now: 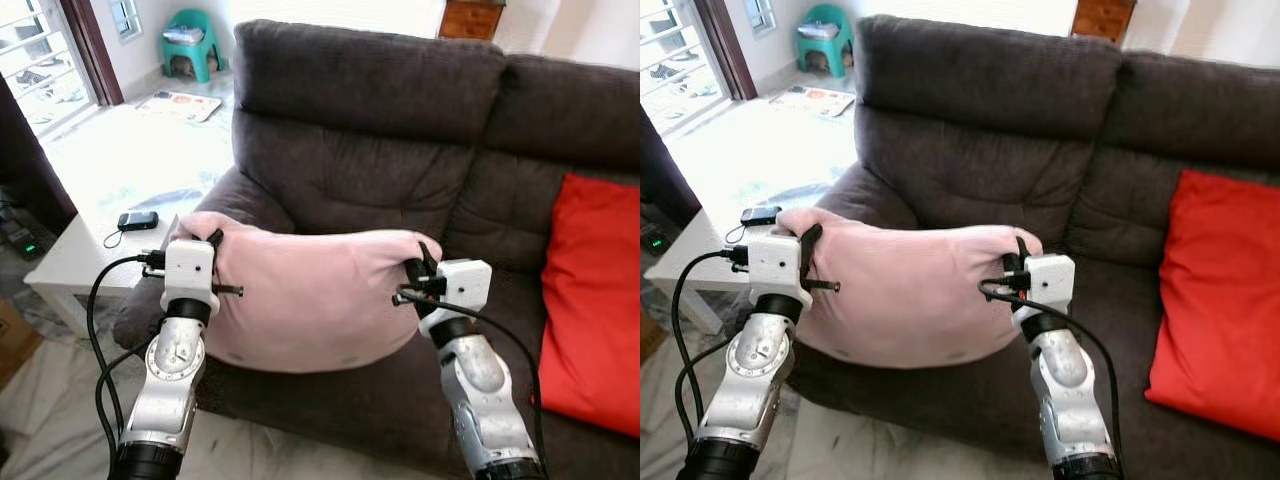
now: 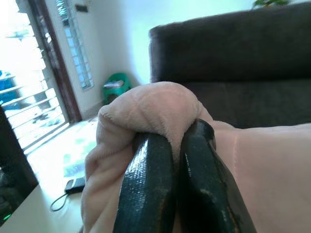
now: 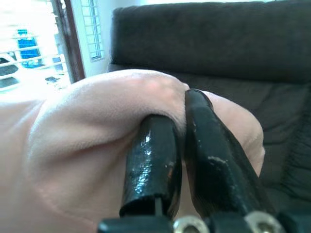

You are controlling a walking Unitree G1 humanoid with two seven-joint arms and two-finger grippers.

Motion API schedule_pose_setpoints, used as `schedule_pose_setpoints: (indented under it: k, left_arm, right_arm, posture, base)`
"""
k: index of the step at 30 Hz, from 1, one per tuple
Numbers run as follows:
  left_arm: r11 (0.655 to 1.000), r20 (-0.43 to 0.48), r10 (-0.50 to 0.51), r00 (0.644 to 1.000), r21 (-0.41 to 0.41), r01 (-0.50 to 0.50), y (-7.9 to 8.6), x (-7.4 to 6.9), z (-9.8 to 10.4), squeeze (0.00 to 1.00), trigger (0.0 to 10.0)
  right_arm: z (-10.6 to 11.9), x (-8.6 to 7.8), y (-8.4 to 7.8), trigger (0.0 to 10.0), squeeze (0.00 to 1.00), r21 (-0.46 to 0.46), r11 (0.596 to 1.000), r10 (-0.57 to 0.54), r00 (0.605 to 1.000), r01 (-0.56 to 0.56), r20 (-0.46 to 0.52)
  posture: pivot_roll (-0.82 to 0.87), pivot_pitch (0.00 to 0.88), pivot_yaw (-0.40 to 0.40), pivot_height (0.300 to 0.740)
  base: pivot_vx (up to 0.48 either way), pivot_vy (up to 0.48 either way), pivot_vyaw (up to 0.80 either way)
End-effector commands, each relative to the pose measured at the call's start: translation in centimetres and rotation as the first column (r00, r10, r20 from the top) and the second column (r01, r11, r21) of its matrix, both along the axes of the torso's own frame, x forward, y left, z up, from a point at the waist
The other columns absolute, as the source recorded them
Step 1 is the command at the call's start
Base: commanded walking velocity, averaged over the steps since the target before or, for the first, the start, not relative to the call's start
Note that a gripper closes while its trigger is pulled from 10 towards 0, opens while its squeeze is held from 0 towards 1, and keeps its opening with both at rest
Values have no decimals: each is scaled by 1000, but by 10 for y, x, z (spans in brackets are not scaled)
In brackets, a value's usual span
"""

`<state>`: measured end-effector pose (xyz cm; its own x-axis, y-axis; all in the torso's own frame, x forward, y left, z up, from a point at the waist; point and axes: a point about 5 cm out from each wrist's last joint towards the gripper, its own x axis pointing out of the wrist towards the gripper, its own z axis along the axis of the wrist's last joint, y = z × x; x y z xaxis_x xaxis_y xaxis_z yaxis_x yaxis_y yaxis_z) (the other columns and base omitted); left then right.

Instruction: Move the pillow to the sofa from floor

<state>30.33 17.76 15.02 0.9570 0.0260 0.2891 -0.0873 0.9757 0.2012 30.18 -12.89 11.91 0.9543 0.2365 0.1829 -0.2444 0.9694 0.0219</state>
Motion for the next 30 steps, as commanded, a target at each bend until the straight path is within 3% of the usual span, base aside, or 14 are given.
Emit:
schedule_pose_setpoints:
  k: [1, 17, 19, 21, 26, 30]
  left_arm:
    - [1000, 108, 6, 994, -11, -4, 0, 3, 27, 0, 10000]
    - [999, 87, -17, 996, -40, 20, -1, 5, 25, 0, 10000]
    - [997, 63, -65, 996, -46, 68, -7, 6, 22, 0, 10000]
    - [982, 4, -157, 988, -109, 157, -16, 7, 14, 0, 10000]
    - [960, -98, -244, 965, -162, 226, -21, 6, 0, 0, 10000]
    - [918, -201, -387, 900, -172, 356, -26, 0, -10, 0, 10000]
  right_arm:
    - [13, 1, -3, 10000, 0, 11, 1000, -6, 998, 5, 57]
    - [18, 2, -1, 10000, 0, 0, 1000, 14, 998, -14, 69]
    - [17, 3, 0, 10000, 0, -2, 1000, 16, 998, -16, 61]
    - [15, 5, 1, 10000, 0, -18, 1000, 21, 999, -20, 42]
    - [16, 7, 1, 10000, 0, -22, 999, 25, 999, -24, 40]
    - [23, 14, -1, 10000, 0, -24, 1000, 19, 999, -18, 47]
  posture:
    - [65, 27, -41, 740]
    - [63, 29, -46, 740]
    - [64, 29, -46, 740]
    - [64, 29, -46, 740]
    - [57, 29, -46, 740]
    - [63, 29, -49, 740]
  base:
    - [428, 0, 0]
    - [428, 0, 0]
    - [0, 0, 0]
    - [0, 0, 0]
    - [0, 0, 0]
    - [0, 0, 0]
